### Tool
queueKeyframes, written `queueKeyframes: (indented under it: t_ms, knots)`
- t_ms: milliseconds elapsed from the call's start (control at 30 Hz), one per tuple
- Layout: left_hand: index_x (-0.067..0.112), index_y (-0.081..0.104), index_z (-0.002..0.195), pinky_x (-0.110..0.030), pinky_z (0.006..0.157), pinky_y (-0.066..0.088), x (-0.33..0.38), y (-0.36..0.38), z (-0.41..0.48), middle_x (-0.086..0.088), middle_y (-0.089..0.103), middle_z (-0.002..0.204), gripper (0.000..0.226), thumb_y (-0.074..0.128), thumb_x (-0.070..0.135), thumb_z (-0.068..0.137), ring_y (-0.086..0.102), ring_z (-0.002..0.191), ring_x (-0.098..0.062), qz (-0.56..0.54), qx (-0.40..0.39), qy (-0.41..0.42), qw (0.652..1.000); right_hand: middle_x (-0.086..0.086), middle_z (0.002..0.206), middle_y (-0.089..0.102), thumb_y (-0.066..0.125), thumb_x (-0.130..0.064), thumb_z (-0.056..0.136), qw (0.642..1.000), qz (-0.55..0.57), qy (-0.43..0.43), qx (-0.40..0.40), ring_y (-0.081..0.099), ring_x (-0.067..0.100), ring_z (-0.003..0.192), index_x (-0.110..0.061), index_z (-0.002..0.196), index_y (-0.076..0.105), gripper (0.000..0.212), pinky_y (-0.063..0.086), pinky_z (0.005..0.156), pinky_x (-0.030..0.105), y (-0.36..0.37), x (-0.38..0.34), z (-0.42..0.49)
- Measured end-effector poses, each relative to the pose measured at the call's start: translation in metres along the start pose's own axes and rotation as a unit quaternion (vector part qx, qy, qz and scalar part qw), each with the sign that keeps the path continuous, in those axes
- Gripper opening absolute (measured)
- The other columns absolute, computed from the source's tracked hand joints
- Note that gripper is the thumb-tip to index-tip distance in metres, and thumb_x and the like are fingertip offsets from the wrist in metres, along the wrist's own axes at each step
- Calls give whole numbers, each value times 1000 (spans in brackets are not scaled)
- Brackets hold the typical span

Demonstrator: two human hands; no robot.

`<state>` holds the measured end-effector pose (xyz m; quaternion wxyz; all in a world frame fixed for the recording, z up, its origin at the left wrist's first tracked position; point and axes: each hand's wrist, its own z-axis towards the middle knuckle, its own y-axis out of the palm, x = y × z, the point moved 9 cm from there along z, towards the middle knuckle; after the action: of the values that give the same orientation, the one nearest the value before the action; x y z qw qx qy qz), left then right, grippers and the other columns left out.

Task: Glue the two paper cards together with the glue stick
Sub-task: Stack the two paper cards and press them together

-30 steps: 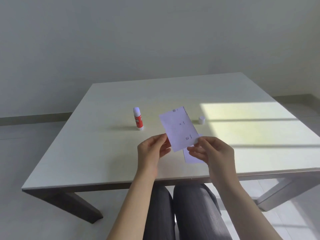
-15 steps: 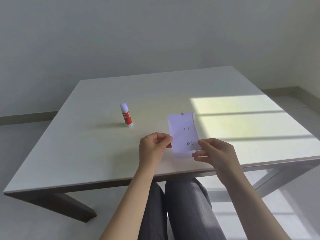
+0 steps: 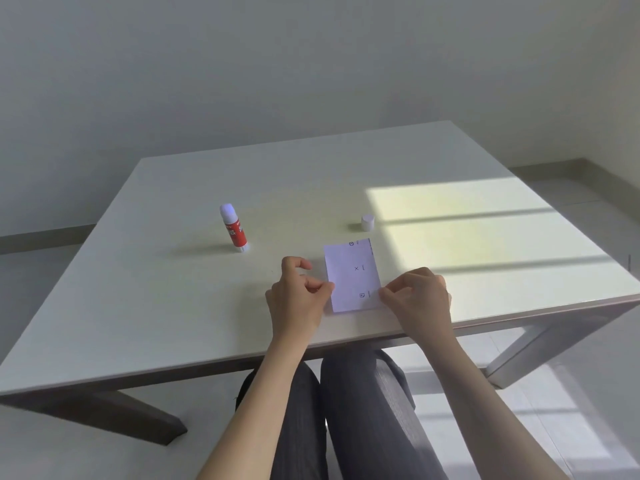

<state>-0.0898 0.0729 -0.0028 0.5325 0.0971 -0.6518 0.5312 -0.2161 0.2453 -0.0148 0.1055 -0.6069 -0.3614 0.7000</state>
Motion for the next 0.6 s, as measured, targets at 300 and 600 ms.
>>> queueKeyframes:
  t_ms: [300, 600]
  knots:
    - [13, 39, 89, -43, 83, 49, 1, 5, -1, 15, 61, 62, 37, 73, 16, 75, 67, 79, -25, 16, 7, 19, 1000, -1, 91, 58, 66, -16, 75, 1000, -17, -12, 13, 39, 19, 90, -12, 68, 69, 8, 35, 83, 35, 3, 1, 2]
    - [16, 33, 84, -36, 77, 45, 18, 9, -9, 2, 69, 65, 34, 64, 6, 75, 64, 67, -26, 96, 36, 86, 991, -2, 87, 51, 63, -14, 75, 995, -83, -35, 35, 35, 20, 85, -10, 68, 64, 8, 29, 75, 33, 5, -2, 1]
